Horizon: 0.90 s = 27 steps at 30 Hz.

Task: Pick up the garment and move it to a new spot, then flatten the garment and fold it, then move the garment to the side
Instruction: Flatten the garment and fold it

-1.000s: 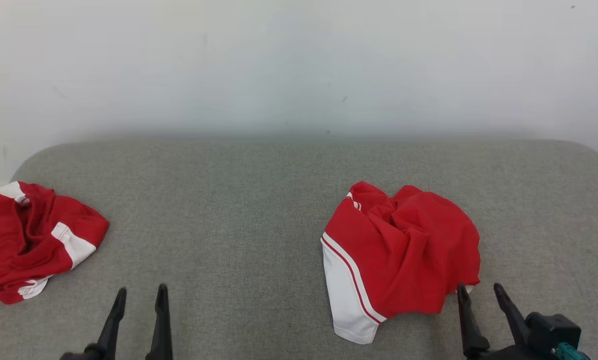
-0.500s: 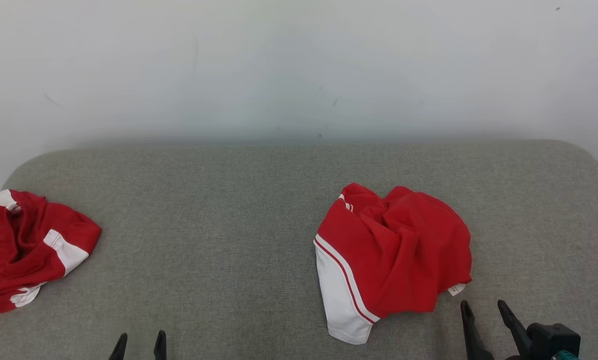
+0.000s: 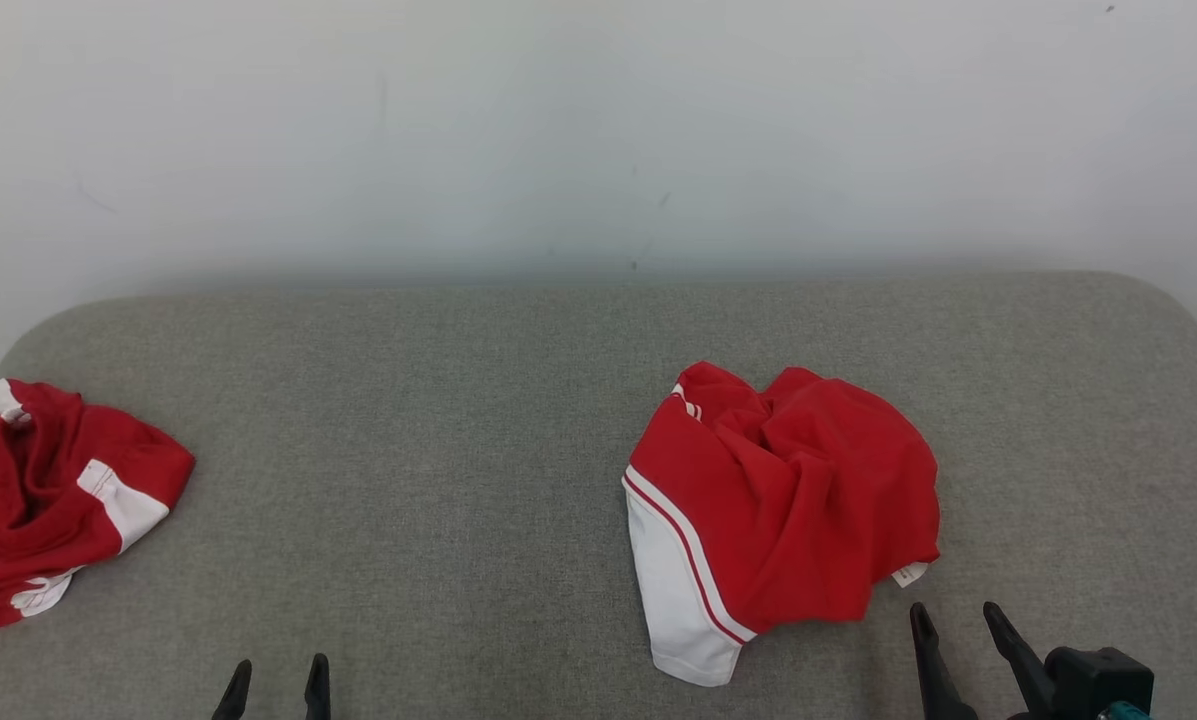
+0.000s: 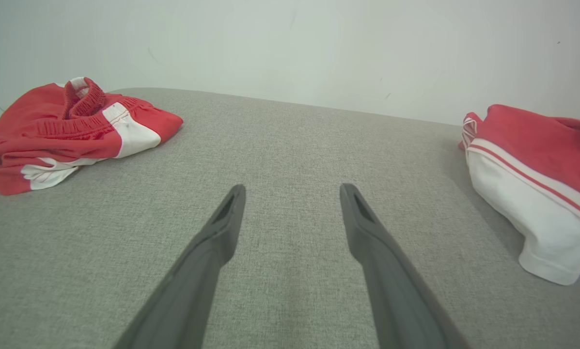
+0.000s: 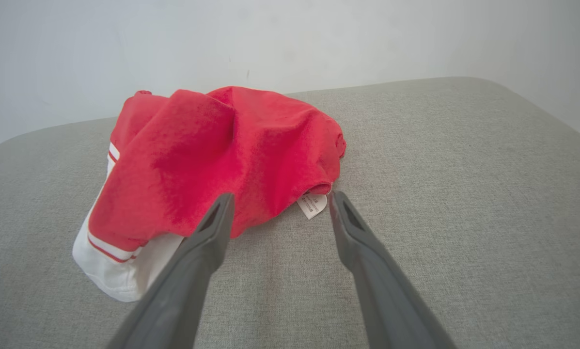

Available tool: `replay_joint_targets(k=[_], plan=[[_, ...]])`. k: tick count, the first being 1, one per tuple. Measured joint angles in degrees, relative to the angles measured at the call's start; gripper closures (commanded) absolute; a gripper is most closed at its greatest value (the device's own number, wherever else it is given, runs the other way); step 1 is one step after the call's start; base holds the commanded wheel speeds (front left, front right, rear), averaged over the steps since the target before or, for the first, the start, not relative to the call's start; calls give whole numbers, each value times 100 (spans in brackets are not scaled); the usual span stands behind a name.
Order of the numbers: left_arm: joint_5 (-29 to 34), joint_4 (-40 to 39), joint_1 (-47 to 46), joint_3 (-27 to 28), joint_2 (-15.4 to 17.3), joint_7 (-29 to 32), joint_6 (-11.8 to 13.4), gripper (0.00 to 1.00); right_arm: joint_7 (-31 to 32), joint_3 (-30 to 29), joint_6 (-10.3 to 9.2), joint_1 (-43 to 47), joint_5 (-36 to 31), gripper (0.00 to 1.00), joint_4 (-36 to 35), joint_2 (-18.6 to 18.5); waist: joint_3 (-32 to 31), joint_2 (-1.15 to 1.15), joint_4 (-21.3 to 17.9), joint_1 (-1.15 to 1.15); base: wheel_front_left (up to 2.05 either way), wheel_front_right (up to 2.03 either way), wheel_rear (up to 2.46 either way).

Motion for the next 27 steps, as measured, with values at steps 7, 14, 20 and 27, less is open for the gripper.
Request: replay_joint_targets(k=[7, 14, 20, 27], plan=[[-22, -4, -40, -99, 19, 76, -34, 0, 5, 77, 0, -27, 24, 0, -12, 0, 28, 0, -81, 0, 0, 0, 0], [-56, -43, -861, -475, 92, 733, -210, 0, 62, 169, 0, -94, 70, 0, -120, 0, 125, 0, -350, 0, 0, 0, 0], [-359, 210, -1981, -984, 267, 1677, -335, 0, 86, 283, 0, -203, 89, 0, -151, 1, 294, 0, -749, 1, 0, 0, 0], [-1054, 875, -2775, -1389, 409, 2408, -363, 0, -2, 387, 0, -332, 162, 0, -116, -3, 532, 1, -1377, 2, 0, 0, 0]])
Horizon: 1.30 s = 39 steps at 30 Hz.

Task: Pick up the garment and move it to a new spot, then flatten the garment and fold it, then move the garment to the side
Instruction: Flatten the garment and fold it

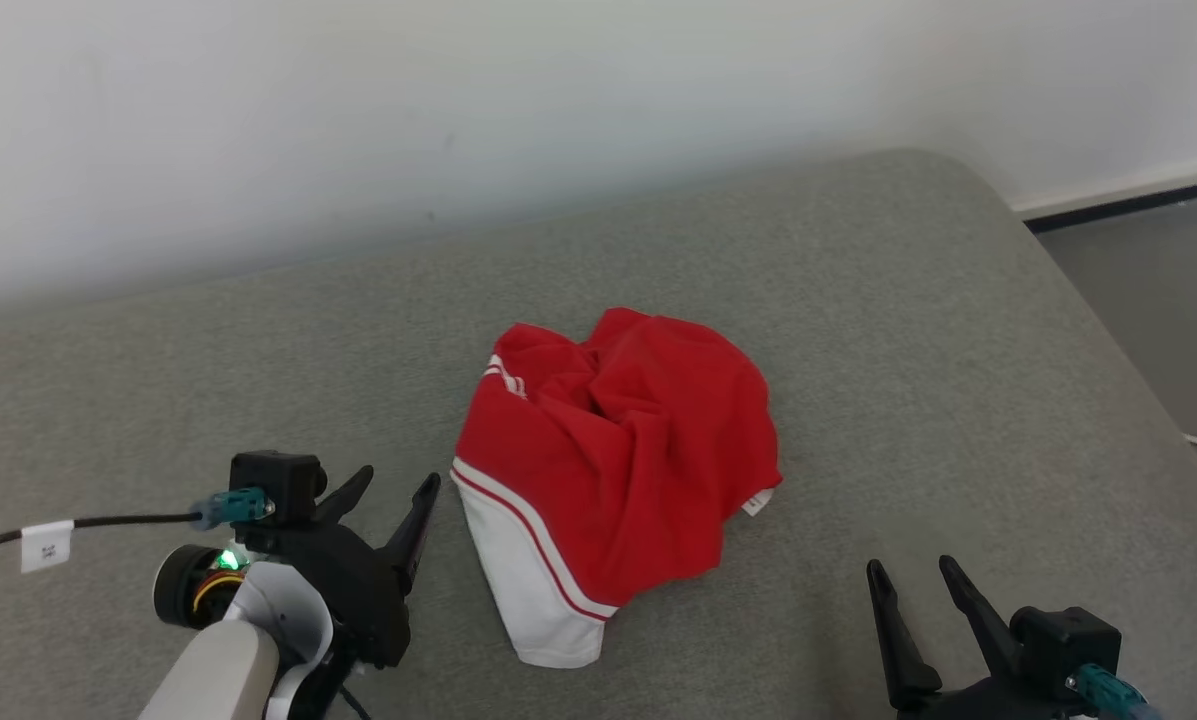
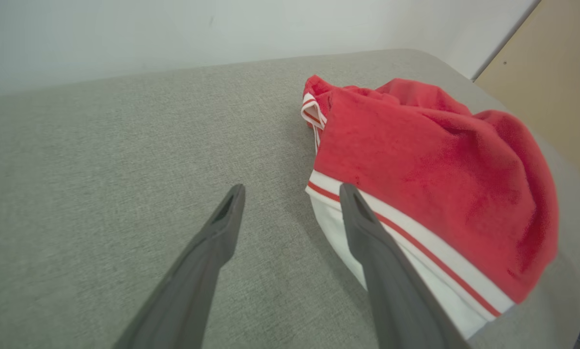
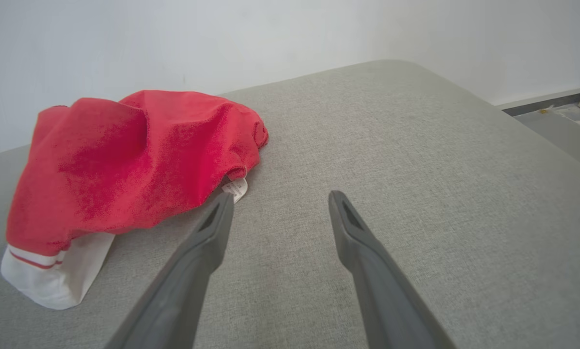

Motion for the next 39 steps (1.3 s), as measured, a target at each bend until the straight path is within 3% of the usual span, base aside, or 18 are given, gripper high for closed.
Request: replay_joint_targets(k=[8, 14, 16, 22, 29, 34, 39], plan=[[-505, 491, -328, -114, 100, 302, 0, 0, -119, 38, 0, -18, 103, 0, 177, -1, 290, 0, -691, 0, 0, 0, 0], [-668, 673, -484, -246, 110, 338, 0, 0, -200, 118, 0, -119, 175, 0, 268, -1, 464, 0, -963, 0, 0, 0, 0], [-701, 653, -563, -326, 83, 274, 0, 100, -209, 151, 0, -130, 218, 0, 302, 2, 501, 0, -968, 0, 0, 0, 0], [-831, 502, -636, -620, 37, 52, -1, 100, -244, 137, 0, -165, 222, 0, 363, 0, 496, 0, -830, -1, 0, 0, 0], [-316, -37, -1132, -581, 52, -1282, 104, 100, -216, 52, 0, -192, 165, 0, 339, 2, 396, 0, -421, -1, 0, 0, 0], [36, -769, -1285, -444, 85, -1749, 586, 100, -196, -24, 0, -98, 132, 0, 299, 2, 301, 0, -88, -1, 0, 0, 0], [-156, -1417, -309, -215, 203, -1289, 1269, 100, -171, -114, 0, -27, 126, 0, 278, 1, 213, 0, 279, -2, 0, 0, 0]])
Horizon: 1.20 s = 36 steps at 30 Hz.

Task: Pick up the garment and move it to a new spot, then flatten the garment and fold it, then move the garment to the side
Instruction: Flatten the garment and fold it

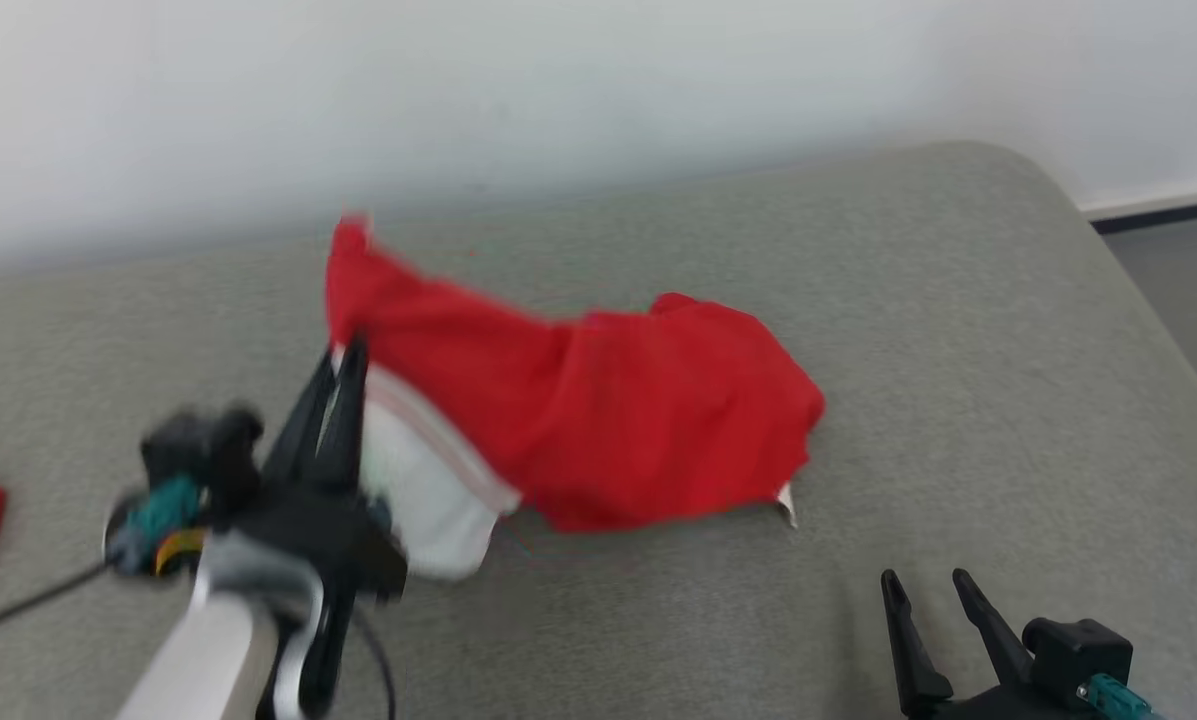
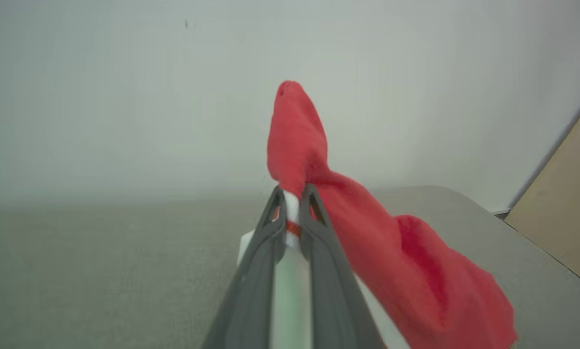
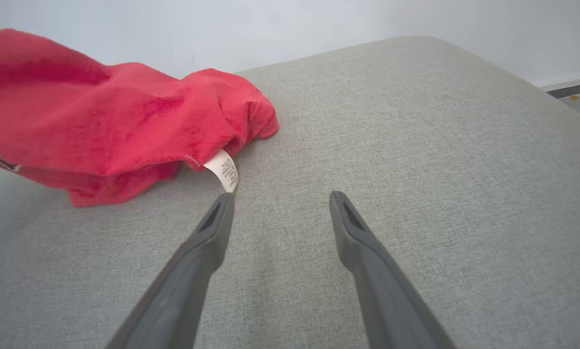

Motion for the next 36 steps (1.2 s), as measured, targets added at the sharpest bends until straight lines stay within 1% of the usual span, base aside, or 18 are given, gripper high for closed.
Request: replay_joint_targets(k=[1, 4, 7, 9, 10, 11, 13, 16, 17, 19, 21, 22, 24, 26, 29, 31, 34, 36], plan=[[-86, -121, 309, 58, 32, 96, 162, 100, 7, -2, 0, 23, -1, 0, -1, 1, -14, 0, 76, 0, 0, 0, 0], [-341, -441, 1268, 187, 120, 388, 536, 100, 24, -31, 0, 41, -16, 0, -15, 2, -44, 0, 295, 0, 0, 0, 0], [-612, -658, 2015, 203, 125, 655, 762, 100, 33, -67, 0, 38, -27, 0, -41, 0, -56, 0, 497, 0, 0, 0, 0], [-715, -716, 2380, 98, 138, 1116, 946, 100, 68, -74, 0, 32, -34, 0, -48, 0, -55, 0, 619, 0, 0, 0, 0], [-902, -755, 2548, 109, 101, 1250, 979, 57, 73, -73, 0, 27, -35, 0, -53, 2, -53, 0, 673, 0, 0, 0, 0], [-1011, -803, 2640, 134, 99, 1333, 984, 0, 74, -71, 0, 22, -35, 0, -56, 2, -50, 0, 722, 0, 0, 0, 0], [-1072, -900, 2641, 271, 122, 1448, 1125, 0, 75, -74, 0, 5, -35, 0, -59, 3, -40, 0, 803, 0, 0, 0, 0], [-1121, -966, 2648, 299, 304, 1892, 1404, 0, 81, -37, 0, -32, -35, 0, -54, 1, -29, 0, 857, 0, 0, 0, 0], [-1111, -999, 2649, 287, 431, 2100, 1499, 0, 82, -7, 0, -49, -34, 0, -47, 3, -28, 0, 846, 0, 0, 0, 0], [-1070, -1174, 2647, 396, 603, 2274, 1729, 0, 80, 21, 0, -79, -26, 0, -26, 4, -26, 0, 794, 0, 0, 0, 0], [-733, -1391, 2572, 483, 865, 2287, 2034, 0, 74, 13, 0, -77, -22, 0, -7, 2, -18, 0, 719, 0, 0, 0, 0], [-472, -1584, 2345, 593, 1090, 2236, 2186, 0, 70, 3, 0, -74, -15, 0, 10, -2, 1, -1, 642, 0, 0, 0, 0], [-385, -1685, 1991, 510, 1133, 2239, 2053, 0, 64, 27, 0, -77, -12, 0, 9, 4, 39, 0, 565, 0, 0, 0, 0], [-408, -1544, 1614, 357, 1079, 2325, 1806, 0, 47, 47, 0, -90, 11, 0, 7, 0, 103, 0, 493, 0, 0, 0, 0], [-475, -827, 1074, 30, 1024, 2730, 1429, 0, 27, 115, 0, -175, 29, 0, -5, 0, 210, 0, 364, 0, 0, 0, 0], [-519, -308, 720, -130, 943, 2920, 1222, 0, 18, 147, 0, -264, 35, 0, -32, 3, 279, 0, 255, 1, 0, 0, 0], [-525, 414, 183, -193, 806, 3000, 1077, 0, 4, 200, 0, -321, 51, 0, -43, -2, 394, 0, 75, 1, 0, 0, 0], [-525, 846, -2, -244, 754, 3127, 1068, 0, -5, 220, 0, -325, 57, 0, -29, -1, 463, 0, -54, 1, 0, 0, 0]])
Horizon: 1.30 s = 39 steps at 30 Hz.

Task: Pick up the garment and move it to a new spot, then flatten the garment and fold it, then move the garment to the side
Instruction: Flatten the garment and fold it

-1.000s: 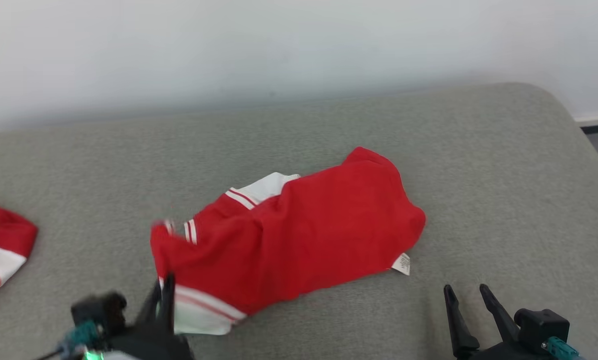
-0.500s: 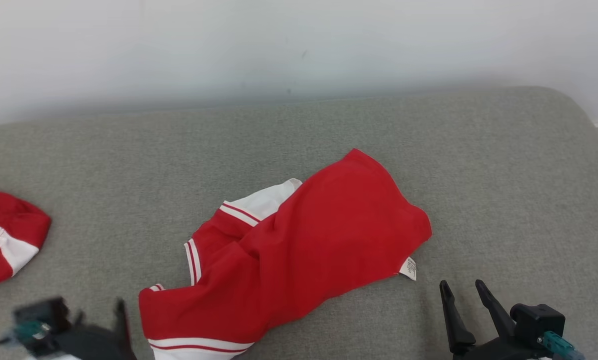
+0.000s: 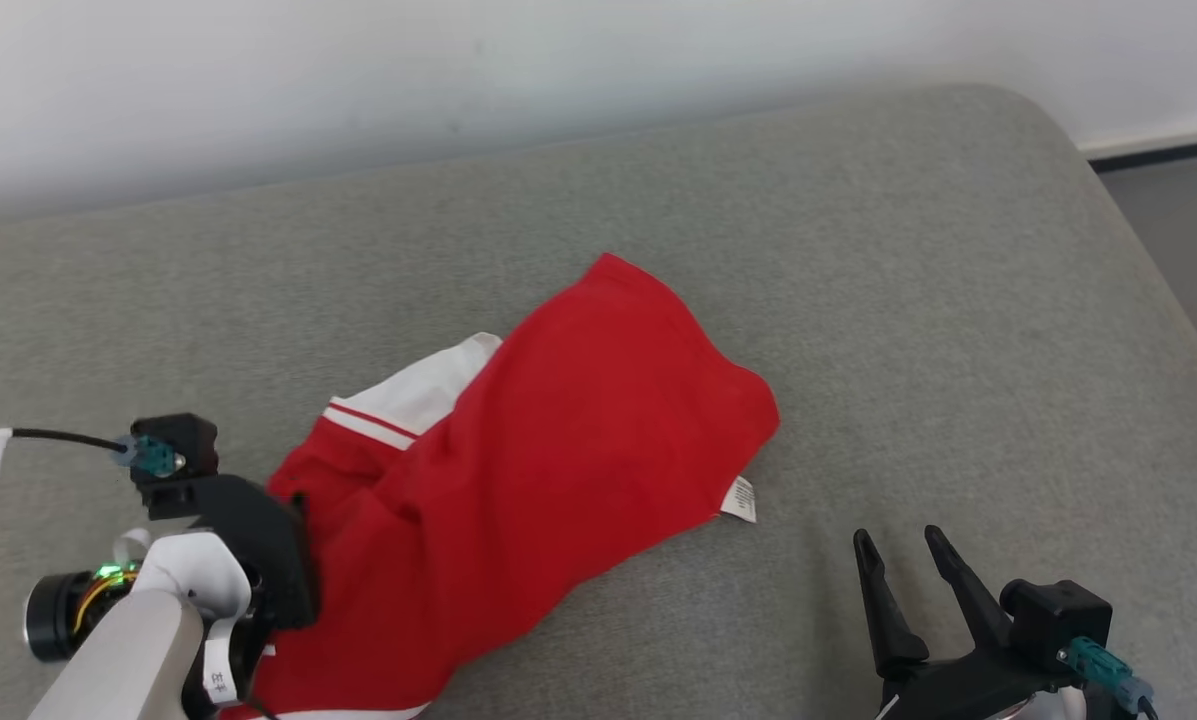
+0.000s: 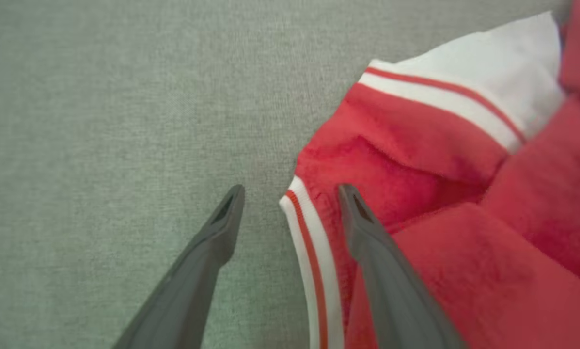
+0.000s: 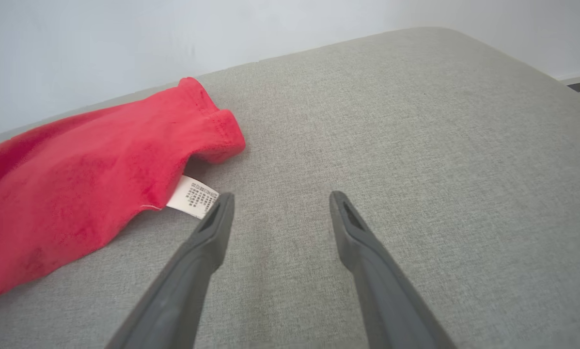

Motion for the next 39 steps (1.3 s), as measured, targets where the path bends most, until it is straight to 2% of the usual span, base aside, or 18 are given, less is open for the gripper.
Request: replay_joint_targets(k=[4, 7, 8, 9, 10, 16, 25, 30, 34, 37, 39], plan=[[-47, 534, -168, -59, -2, 419, 69, 0, -43, -7, 0, 4, 37, 0, 16, 0, 121, 0, -258, 0, 0, 0, 0], [-41, 642, -320, -35, -9, 380, 110, 0, -55, -14, 0, 25, 37, 0, 23, -2, 198, 0, -398, 0, 0, 0, 0], [-58, 680, -322, -19, -10, 392, 102, 27, -54, -5, 0, 24, 37, 0, 34, -2, 214, 0, -436, 0, 0, 0, 0], [-70, 703, -331, -8, -5, 372, 57, 89, -51, 11, 0, 23, 37, 0, 41, 2, 223, 0, -471, 0, 0, 0, 0], [-76, 710, -341, -4, -13, 316, 11, 100, -52, 16, 0, 24, 42, 0, 43, 4, 224, 0, -499, -1, 0, 0, 0], [-53, 576, -486, -159, -321, -202, -358, 100, -37, 19, 0, 18, 44, 0, 64, 3, 113, 0, -467, 0, 0, 0, 0], [749, -47, -1771, -480, -797, -2106, -923, 100, -43, 79, 0, 14, 35, 0, 156, 2, -191, 0, -313, 0, 0, 0, 0], [1047, -455, -2263, -725, -1068, -2661, -1173, 100, -37, 54, 0, 34, 27, 0, 193, 3, -336, 0, -253, 0, 0, 0, 0], [1084, -821, -2460, -817, -1294, -2903, -1240, 100, -30, -9, 0, 102, 18, 0, 196, 3, -455, 0, -177, 0, 0, 0, 0], [993, -1006, -2200, -839, -1300, -2754, -1099, 100, -38, -76, 0, 175, 21, 0, 189, 0, -496, 0, -75, -1, 0, 0, 0], [914, -1128, -1653, -823, -1180, -2677, -951, 100, -40, -76, 0, 215, 31, 0, 176, 1, -502, 0, 13, -1, 0, 0, 0]])
